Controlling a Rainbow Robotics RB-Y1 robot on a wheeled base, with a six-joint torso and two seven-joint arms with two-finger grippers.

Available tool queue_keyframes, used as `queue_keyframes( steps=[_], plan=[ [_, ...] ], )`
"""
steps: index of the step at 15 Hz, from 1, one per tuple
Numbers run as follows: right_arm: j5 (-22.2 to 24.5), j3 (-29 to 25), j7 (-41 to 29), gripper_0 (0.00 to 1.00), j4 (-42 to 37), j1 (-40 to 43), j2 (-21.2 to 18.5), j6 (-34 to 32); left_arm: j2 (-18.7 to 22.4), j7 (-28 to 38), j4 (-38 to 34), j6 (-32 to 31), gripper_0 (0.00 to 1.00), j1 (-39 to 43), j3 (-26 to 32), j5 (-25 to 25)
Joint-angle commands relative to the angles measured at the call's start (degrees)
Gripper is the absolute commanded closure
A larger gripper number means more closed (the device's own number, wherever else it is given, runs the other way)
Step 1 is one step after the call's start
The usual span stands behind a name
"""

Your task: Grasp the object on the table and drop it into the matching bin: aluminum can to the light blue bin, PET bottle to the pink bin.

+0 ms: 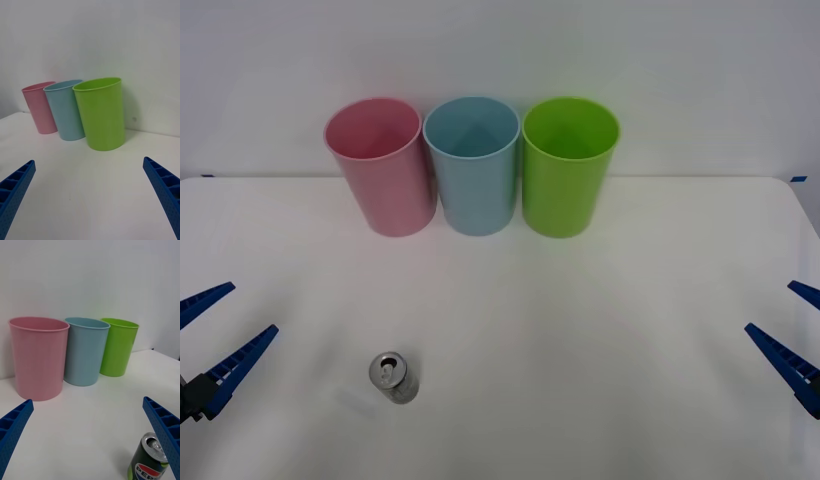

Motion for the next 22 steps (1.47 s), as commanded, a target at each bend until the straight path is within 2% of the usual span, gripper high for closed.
queue_keyframes(
  steps=[1, 3, 8, 10, 14, 22],
  plan=[
    [0.00, 0.00, 0.00, 0.00, 0.00, 0.00, 0.00, 0.00, 0.00, 0.00, 0.00, 0.00, 0.00, 0.00, 0.00, 0.00],
    [0.00, 0.00, 0.00, 0.00, 0.00, 0.00, 0.00, 0.00, -1.82, -0.26, 0.16, -0.05, 0.00, -0.75, -0.73, 0.24],
    [0.00, 0.00, 0.00, 0.00, 0.00, 0.00, 0.00, 0.00, 0.64, -0.88, 0.08, 0.21, 0.00, -0.93, -1.96, 1.12],
    [0.00, 0.00, 0.00, 0.00, 0.00, 0.00, 0.00, 0.00, 2.49, -1.14, 0.08, -0.31, 0.00, -0.31, -2.23, 1.12],
    [0.00, 0.00, 0.00, 0.00, 0.00, 0.00, 0.00, 0.00, 8.82, -1.41, 0.08, -0.23, 0.00, 2.33, -4.69, 1.12],
    [0.00, 0.00, 0.00, 0.00, 0.00, 0.00, 0.00, 0.00, 16.11, -3.78, 0.43, -0.05, 0.00, 6.46, -8.91, -0.64]
  ],
)
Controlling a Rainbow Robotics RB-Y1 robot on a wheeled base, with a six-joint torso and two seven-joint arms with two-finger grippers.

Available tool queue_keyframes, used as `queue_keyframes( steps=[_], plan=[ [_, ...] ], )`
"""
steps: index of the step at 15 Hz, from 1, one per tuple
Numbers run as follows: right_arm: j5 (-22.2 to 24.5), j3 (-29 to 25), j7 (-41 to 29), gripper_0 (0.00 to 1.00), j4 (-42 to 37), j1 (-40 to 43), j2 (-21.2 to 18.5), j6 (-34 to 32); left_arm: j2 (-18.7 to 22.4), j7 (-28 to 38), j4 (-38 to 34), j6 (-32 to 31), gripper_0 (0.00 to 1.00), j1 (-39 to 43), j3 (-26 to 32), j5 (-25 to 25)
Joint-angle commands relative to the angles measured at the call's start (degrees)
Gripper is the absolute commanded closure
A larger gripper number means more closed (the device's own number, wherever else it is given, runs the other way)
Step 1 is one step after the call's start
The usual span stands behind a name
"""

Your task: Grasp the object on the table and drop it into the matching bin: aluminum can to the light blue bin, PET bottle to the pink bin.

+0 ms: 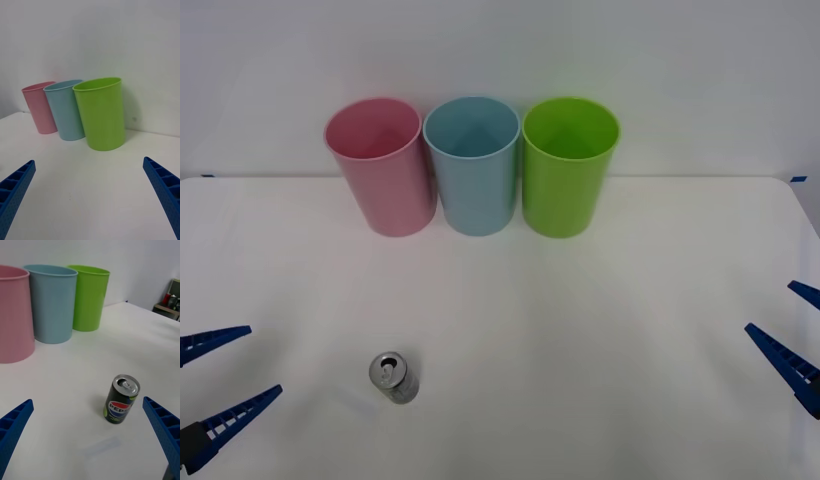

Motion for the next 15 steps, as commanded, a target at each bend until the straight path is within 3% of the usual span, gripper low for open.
queue_keyframes(
  steps=[1, 6, 11, 15],
  plan=[
    [0.00, 0.00, 0.00, 0.00, 0.00, 0.00, 0.00, 0.00, 1.60, -2.99, 0.14, 0.07, 0.00, 0.94, -1.27, -1.82],
    [0.00, 0.00, 0.00, 0.00, 0.00, 0.00, 0.00, 0.00, 2.65, -11.25, 5.42, 0.07, 0.00, 0.15, -5.49, -2.35],
    [0.00, 0.00, 0.00, 0.00, 0.00, 0.00, 0.00, 0.00, 2.48, -12.39, 9.11, 0.68, 0.00, -0.64, -10.41, -0.24],
    [0.00, 0.00, 0.00, 0.00, 0.00, 0.00, 0.00, 0.00, -3.06, -16.44, 11.04, 0.68, 0.00, -1.96, -11.29, 0.20]
  ],
)
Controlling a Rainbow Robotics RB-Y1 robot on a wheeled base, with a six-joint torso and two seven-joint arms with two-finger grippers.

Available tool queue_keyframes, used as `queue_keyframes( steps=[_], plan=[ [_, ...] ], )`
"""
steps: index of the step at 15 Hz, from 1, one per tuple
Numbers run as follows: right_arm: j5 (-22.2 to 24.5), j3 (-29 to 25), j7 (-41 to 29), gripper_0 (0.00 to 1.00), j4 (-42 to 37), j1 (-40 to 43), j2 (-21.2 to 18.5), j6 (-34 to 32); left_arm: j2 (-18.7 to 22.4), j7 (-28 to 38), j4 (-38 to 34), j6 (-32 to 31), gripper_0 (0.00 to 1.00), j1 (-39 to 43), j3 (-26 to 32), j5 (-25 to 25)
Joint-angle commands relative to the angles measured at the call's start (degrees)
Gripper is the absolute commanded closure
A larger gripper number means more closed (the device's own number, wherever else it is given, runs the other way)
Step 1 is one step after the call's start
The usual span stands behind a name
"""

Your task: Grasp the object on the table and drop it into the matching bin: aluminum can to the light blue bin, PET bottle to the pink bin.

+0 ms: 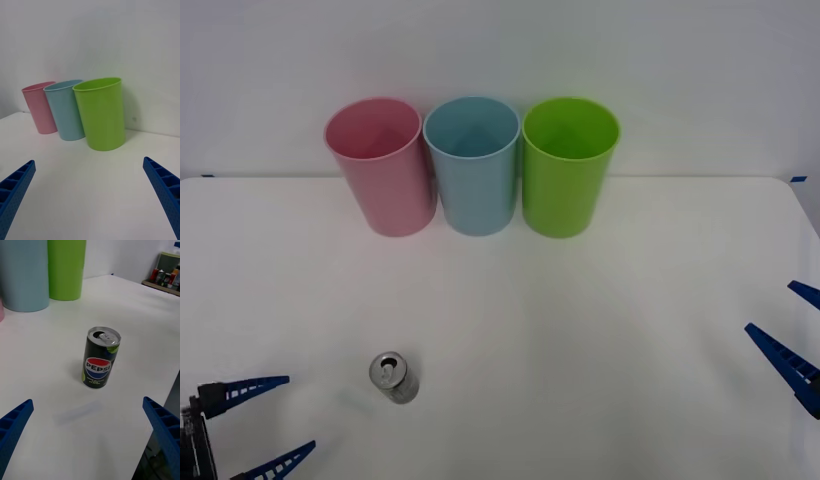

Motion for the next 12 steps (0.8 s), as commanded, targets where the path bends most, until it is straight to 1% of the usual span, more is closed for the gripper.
queue_keyframes(
  steps=[1, 6, 12],
  plan=[
    [0.00, 0.00, 0.00, 0.00, 0.00, 0.00, 0.00, 0.00, -4.37, -3.75, 1.00, 0.01, 0.00, -0.86, 0.02, -0.58],
    [0.00, 0.00, 0.00, 0.00, 0.00, 0.00, 0.00, 0.00, -8.50, -5.42, 1.53, 0.27, 0.00, -2.09, 0.02, -3.74],
    [0.00, 0.00, 0.00, 0.00, 0.00, 0.00, 0.00, 0.00, -12.37, -5.60, 1.53, 1.68, 0.00, -3.14, 0.11, -7.17]
  ],
)
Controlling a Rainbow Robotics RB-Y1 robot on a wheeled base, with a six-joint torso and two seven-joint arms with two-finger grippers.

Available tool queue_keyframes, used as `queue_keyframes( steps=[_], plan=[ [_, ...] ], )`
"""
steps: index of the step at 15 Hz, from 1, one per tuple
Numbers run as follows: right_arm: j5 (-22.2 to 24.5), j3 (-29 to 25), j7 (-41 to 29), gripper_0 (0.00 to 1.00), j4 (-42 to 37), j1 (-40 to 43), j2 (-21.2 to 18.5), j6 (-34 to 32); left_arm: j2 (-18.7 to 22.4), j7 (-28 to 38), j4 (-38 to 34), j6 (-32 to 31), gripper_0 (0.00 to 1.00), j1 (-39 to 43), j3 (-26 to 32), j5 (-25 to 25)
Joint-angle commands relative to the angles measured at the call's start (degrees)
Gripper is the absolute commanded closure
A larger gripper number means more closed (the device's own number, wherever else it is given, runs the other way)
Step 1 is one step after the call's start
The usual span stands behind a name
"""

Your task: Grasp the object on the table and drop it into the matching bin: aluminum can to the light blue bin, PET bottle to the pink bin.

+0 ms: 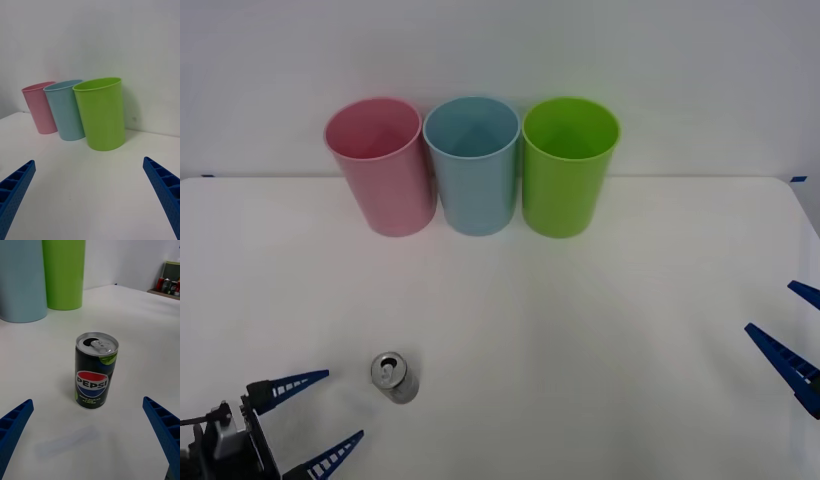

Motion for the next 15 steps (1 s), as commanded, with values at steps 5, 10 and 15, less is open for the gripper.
queue_keyframes(
  steps=[5, 10, 15],
  plan=[
    [0.00, 0.00, 0.00, 0.00, 0.00, 0.00, 0.00, 0.00, -3.75, 0.02, 1.14, 0.63, 0.00, -1.89, 0.07, -3.62],
    [0.00, 0.00, 0.00, 0.00, 0.00, 0.00, 0.00, 0.00, -6.21, -0.07, 3.25, 0.63, 0.00, -4.70, 0.07, -6.17],
    [0.00, 0.00, 0.00, 0.00, 0.00, 0.00, 0.00, 0.00, -9.11, 0.02, 3.25, 1.60, 0.00, -6.20, 0.07, -9.33]
  ],
)
